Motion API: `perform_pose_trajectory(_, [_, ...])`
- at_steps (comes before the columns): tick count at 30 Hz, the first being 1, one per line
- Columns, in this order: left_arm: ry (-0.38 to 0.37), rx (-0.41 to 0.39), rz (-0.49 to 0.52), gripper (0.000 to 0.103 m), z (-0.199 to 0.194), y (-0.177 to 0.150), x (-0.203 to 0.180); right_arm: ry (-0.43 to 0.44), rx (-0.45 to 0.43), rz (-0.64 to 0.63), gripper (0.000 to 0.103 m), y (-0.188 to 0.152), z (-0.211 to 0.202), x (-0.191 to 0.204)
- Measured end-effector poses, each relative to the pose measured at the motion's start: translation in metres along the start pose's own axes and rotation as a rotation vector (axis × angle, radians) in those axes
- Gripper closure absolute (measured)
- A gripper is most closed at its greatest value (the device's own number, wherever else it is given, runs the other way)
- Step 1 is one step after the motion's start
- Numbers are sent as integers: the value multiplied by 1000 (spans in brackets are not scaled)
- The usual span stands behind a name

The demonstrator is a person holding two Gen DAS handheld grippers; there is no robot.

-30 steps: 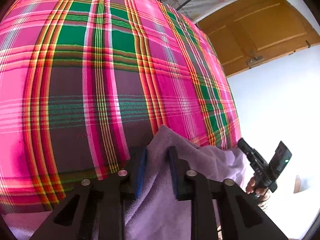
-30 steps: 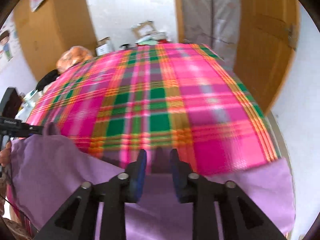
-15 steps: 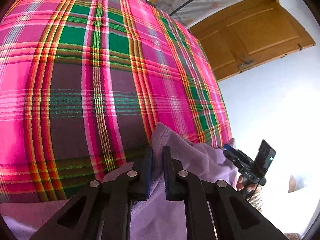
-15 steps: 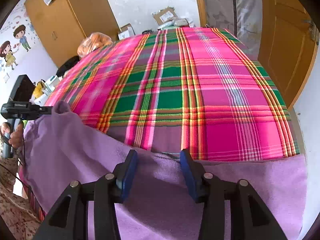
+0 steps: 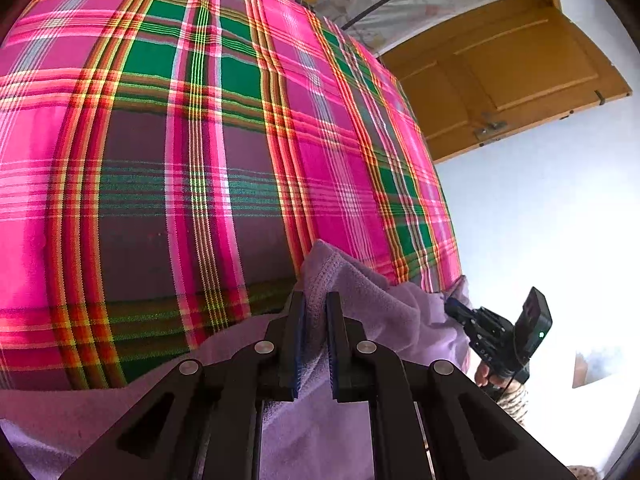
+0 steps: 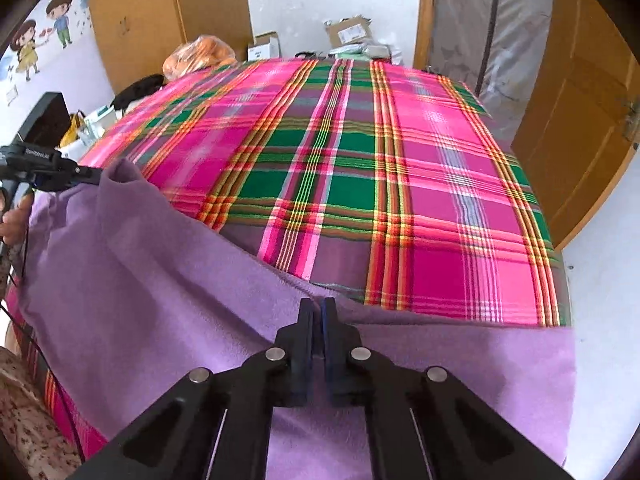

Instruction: Fold clothes

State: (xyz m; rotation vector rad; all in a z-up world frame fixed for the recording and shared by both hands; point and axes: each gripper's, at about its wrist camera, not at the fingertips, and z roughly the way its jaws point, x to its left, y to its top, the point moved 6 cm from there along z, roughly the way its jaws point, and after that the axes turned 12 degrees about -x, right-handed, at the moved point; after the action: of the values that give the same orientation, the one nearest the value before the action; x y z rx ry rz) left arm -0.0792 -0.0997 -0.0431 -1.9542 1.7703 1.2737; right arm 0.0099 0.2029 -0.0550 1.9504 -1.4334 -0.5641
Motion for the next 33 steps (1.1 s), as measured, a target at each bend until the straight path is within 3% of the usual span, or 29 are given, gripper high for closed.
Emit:
perform_pose_trajectory(8, [-16,-11,-20,93,-2,-1,2,62,-9,148,101,-8,-27,-5])
perform_pose_trajectory(12, [-14,-10,-26,93,-1,-3,4,54,79,170,102,-31,-19,-8])
perform_pose_trajectory(16, [-17,-13,-27,93,-2,-2,5,46,58,134,101,-18,-24,-5])
perform_pose_trajectory(19, [-19,-16,-30,93,-3,-2,5,115,-21,98,101,9,-34,4])
perform_pose_trajectory(21, [-17,-17,-34,93,-2,-3,6,90,-53,65,97,26,-28,5])
perform_pose_trajectory(23, [-20,-18,-36,93,-3,-3,6,26,-30,37,96,36,-9,1])
perform_pose_trajectory(26, [-24,-19,-41,93,-4,-3,7,10,39,40,96,35,23,-4])
perform_pose_trajectory(29, [-23,-19,-46,93,-3,-4,6,33,97,53,96,27,41,-7])
perform_pose_trajectory(33, [-24,-13,-45,93,-2,-4,8,98,94,41,93,23,27,4])
